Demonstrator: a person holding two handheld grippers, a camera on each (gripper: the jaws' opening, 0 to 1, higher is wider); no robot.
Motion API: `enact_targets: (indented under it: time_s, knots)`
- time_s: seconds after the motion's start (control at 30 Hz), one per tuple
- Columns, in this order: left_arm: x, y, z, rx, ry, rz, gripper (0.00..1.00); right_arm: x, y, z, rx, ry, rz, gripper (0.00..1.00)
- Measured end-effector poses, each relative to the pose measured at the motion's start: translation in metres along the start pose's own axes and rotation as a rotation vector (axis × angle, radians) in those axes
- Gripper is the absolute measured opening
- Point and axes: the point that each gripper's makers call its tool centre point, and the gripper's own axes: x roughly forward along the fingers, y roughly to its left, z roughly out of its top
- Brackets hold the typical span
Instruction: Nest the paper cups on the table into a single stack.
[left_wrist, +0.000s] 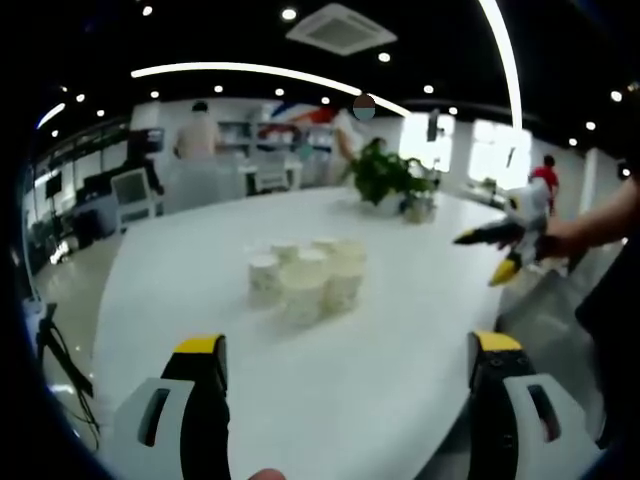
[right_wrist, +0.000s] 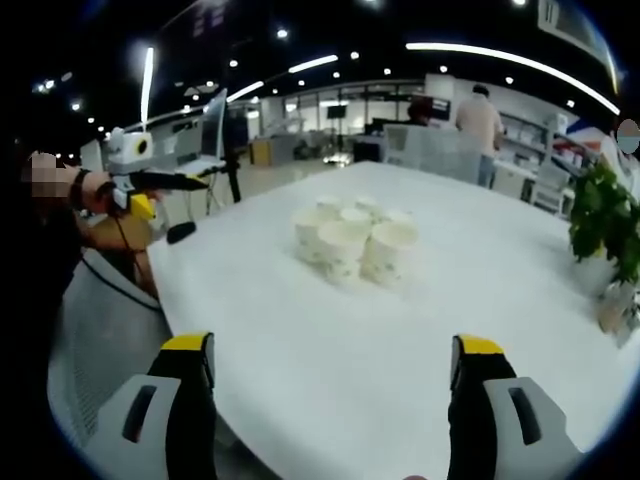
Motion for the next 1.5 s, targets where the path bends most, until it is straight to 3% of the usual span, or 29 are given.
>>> enact_targets:
  time_s: [0.3,0.47,0.57,1.0,1.5]
  knots:
    - [-0.004,0.002,-0.001,-0.002,-0.009,-0.005,0.99,-0.006,0.004,0.002,0.005,0.001,-0.022,0.96]
    - [-0.004,-0.007,-0.008,-0.001,0.018,-0.023,0.99,-0.001,0.014,0.001,-0.041,0.030,0.008,0.96]
    - [-0.005,-0.012,-0.009,0.004,0.022,-0.026,0.99,0.000,0.013,0.007,-0.062,0.015,0.012,0.96]
    - [-0.006,-0.008,-0.001,-0.008,0.010,0.018,0.99,0.017,-0.009,0.030,-0.044,-0.043,0.021,0.90]
    - [0.012,-0.016,-0.002,-0.037,0.014,0.010,0.99,0.070,-0.050,0.046,-0.158,0.006,0.048,0.79]
